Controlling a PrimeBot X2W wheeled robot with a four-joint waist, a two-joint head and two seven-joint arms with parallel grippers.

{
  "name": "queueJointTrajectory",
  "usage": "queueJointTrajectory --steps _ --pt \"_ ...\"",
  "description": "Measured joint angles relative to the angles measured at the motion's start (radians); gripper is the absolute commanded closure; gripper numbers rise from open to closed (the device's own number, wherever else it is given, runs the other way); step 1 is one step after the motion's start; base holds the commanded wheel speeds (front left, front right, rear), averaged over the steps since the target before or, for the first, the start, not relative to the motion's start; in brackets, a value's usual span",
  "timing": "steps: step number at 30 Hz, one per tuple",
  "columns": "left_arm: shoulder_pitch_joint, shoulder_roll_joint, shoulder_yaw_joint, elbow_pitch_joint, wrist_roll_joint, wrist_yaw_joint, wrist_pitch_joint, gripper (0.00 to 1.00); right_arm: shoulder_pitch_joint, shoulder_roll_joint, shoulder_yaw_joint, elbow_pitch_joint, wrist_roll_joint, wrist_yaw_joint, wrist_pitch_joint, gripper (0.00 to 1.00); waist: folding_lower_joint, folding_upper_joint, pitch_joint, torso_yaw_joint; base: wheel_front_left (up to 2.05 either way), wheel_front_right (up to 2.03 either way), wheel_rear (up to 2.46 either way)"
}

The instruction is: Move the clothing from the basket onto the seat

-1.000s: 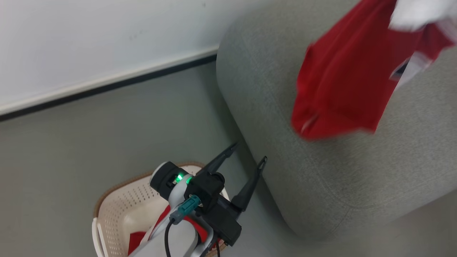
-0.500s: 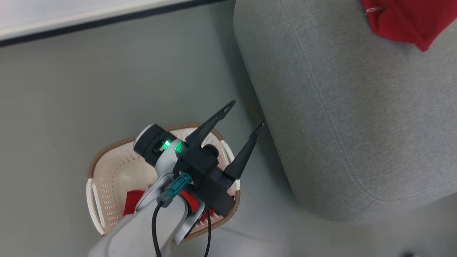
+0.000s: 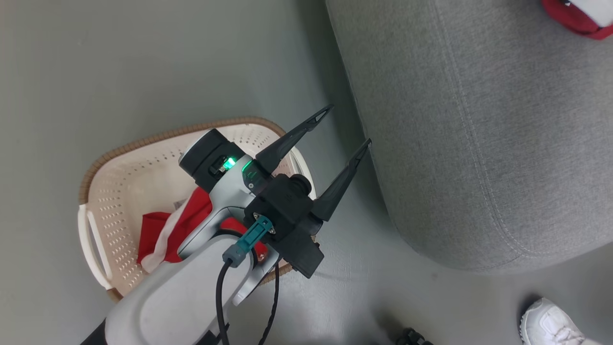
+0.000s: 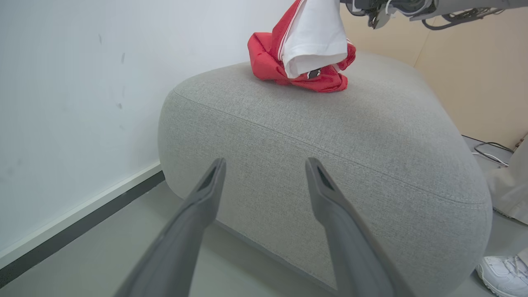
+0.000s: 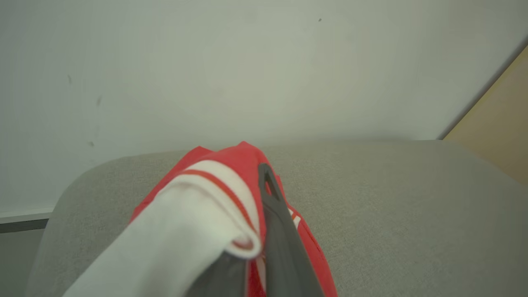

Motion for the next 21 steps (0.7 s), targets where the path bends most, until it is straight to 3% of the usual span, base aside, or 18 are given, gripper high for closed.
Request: queueJointTrajectory --steps 6,7,8,9,10,21 --pt "-0.009 0.012 -0.005 0.010 0.007 -0.003 0.002 0.00 0.042 0.066 0.013 0.098 0.013 0.008 -0.043 1.00 -0.0001 0.0000 0.059 -0.013 0.00 0.00 0.00" --pt "-0.009 0.015 -0.005 0.015 0.007 -0.003 0.002 0.00 0.042 0.075 0.014 0.107 0.013 0.011 -0.049 0.91 0.0000 0.0000 0.062 -0.015 0.00 0.00 0.00" --pt "-0.009 0.017 -0.005 0.021 0.007 -0.003 0.002 0.00 0.042 0.082 0.017 0.117 0.013 0.012 -0.056 0.64 0.0000 0.0000 0.063 -0.017 0.00 0.00 0.00" --pt "-0.009 0.018 -0.005 0.025 0.008 -0.003 0.001 0.00 0.044 0.083 0.019 0.123 0.013 0.019 -0.060 0.51 0.0000 0.0000 0.061 -0.018 0.00 0.00 0.00" --pt "-0.009 0.017 -0.006 0.029 0.008 -0.003 0.001 0.00 0.046 0.083 0.021 0.126 0.013 0.023 -0.067 0.02 -0.0001 0.0000 0.058 -0.019 0.00 0.00 0.00" --pt "0.009 -0.007 -0.011 0.070 0.007 -0.001 -0.048 0.00 0.133 0.082 0.047 0.118 -0.010 0.058 -0.091 0.00 -0.0003 -0.0002 -0.006 -0.028 0.00 0.00 0.00"
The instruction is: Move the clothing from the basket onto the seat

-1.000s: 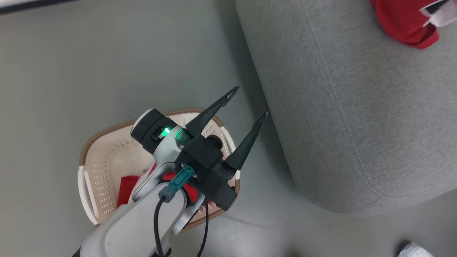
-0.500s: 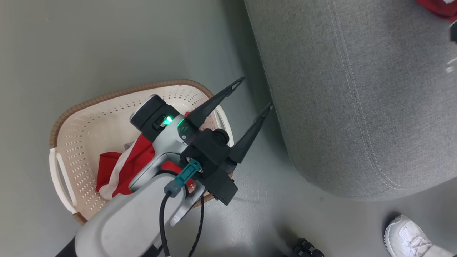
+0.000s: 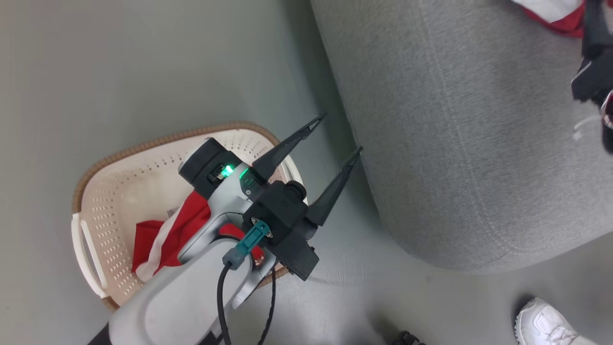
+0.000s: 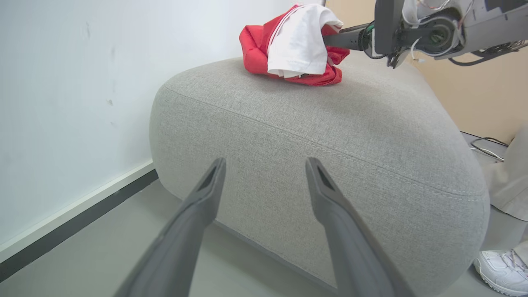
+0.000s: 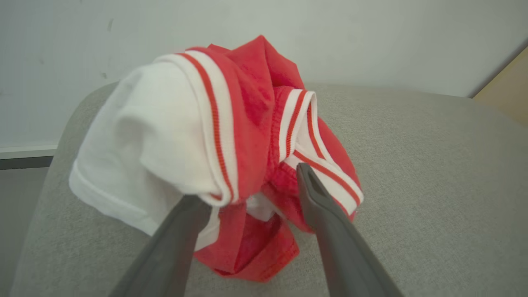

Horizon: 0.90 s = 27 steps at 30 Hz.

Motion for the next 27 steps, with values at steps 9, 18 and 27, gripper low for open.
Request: queueJointTrajectory --steps 9,18,27 --pt "0.054 -0.030 0.002 0.047 -0.030 0.006 -0.039 0.00 0.152 -0.012 0.014 -0.105 -0.034 0.012 -0.003 0.00 0.0000 0.0000 -0.095 0.005 0.00 0.00 0.00" --pt "0.099 -0.055 0.052 0.085 -0.085 0.021 -0.067 0.00 0.235 0.004 0.005 -0.233 -0.049 0.010 -0.003 0.00 -0.0001 -0.0001 -0.191 0.030 0.00 0.00 0.00" --pt "0.163 -0.060 0.133 0.147 -0.139 0.051 -0.083 0.00 0.342 0.056 0.018 -0.349 -0.069 -0.012 -0.004 0.00 -0.0002 -0.0001 -0.308 0.085 0.00 0.00 0.00"
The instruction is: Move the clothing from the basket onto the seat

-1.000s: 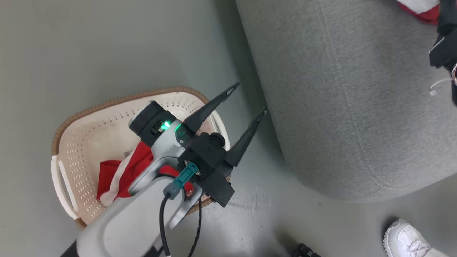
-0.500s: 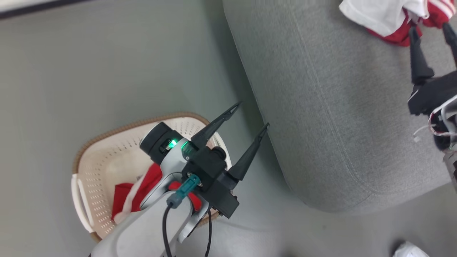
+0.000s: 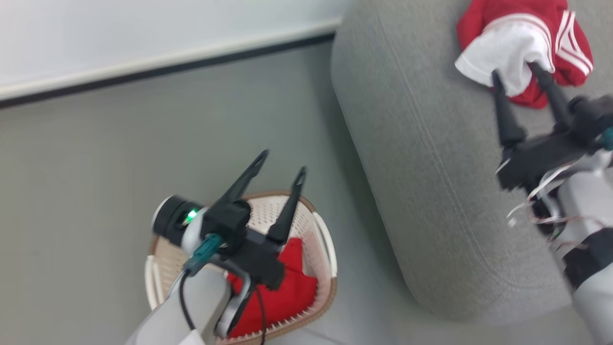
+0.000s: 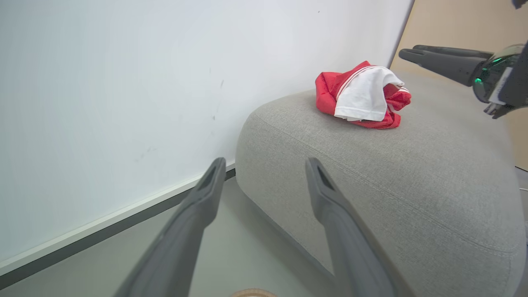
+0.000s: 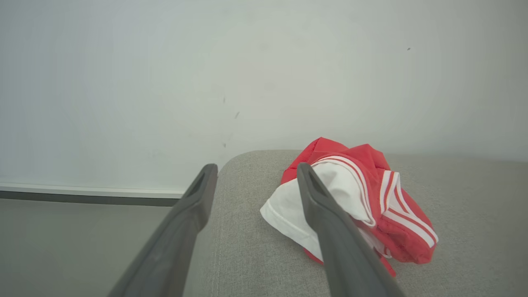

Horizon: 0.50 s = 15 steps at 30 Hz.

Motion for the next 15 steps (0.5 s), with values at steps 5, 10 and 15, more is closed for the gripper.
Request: queueJointTrajectory --steps 5,10,15 --pt "0.067 0.031 0.057 0.019 -0.019 0.011 -0.001 0.00 0.080 0.026 0.006 -0.060 -0.007 -0.018 0.000 0.00 0.0000 0.0000 -0.066 0.039 0.00 0.00 0.00" --pt "0.144 0.058 0.122 0.023 -0.029 0.026 -0.001 0.00 0.180 0.046 0.004 -0.110 -0.007 -0.041 0.000 0.00 0.0001 0.0000 -0.132 0.079 0.00 0.00 0.00" --pt "0.252 0.080 0.200 -0.003 -0.065 0.037 -0.001 0.00 0.280 0.062 0.007 -0.171 -0.016 -0.063 0.000 0.00 0.0000 0.0000 -0.198 0.116 0.00 0.00 0.00"
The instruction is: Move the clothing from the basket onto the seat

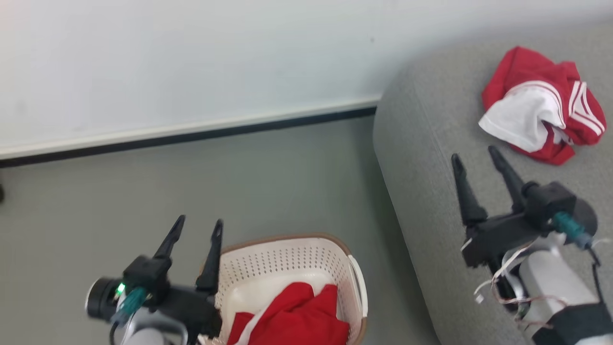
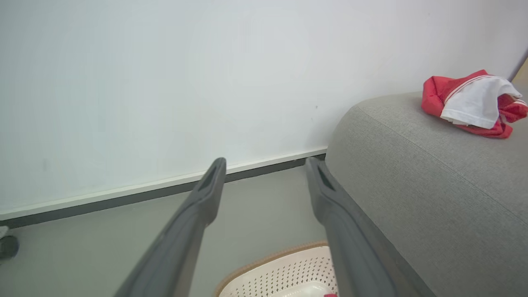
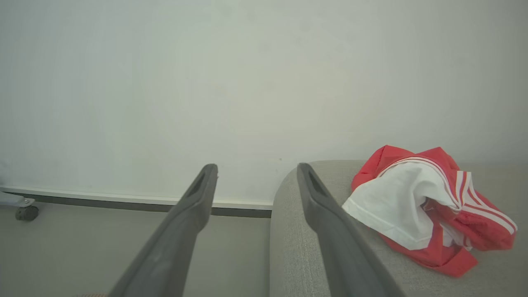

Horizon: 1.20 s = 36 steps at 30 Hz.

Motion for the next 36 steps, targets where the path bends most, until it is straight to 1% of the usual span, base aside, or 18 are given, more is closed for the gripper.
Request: queueJointTrajectory --steps 7,14,27,36 --pt "0.147 0.017 0.098 -0.064 -0.002 0.008 0.000 0.00 0.130 0.031 0.006 -0.098 -0.016 -0.038 0.000 0.00 0.0000 -0.0001 -0.087 0.042 0.00 0.00 0.00" --pt "0.250 0.026 0.155 -0.125 0.012 0.008 0.000 0.00 0.242 0.037 0.001 -0.184 -0.018 -0.074 0.000 0.00 0.0000 0.0000 -0.150 0.071 0.00 0.00 0.00" --pt "0.366 -0.017 0.264 -0.203 0.068 0.009 0.000 0.00 0.402 0.033 -0.054 -0.296 -0.025 -0.109 0.000 0.00 0.0001 0.0002 -0.192 0.090 0.00 0.00 0.00" --pt "0.399 -0.026 0.278 -0.233 0.078 0.009 0.000 0.00 0.456 0.035 -0.079 -0.346 -0.025 -0.122 0.000 0.00 0.0002 0.0002 -0.196 0.091 0.00 0.00 0.00"
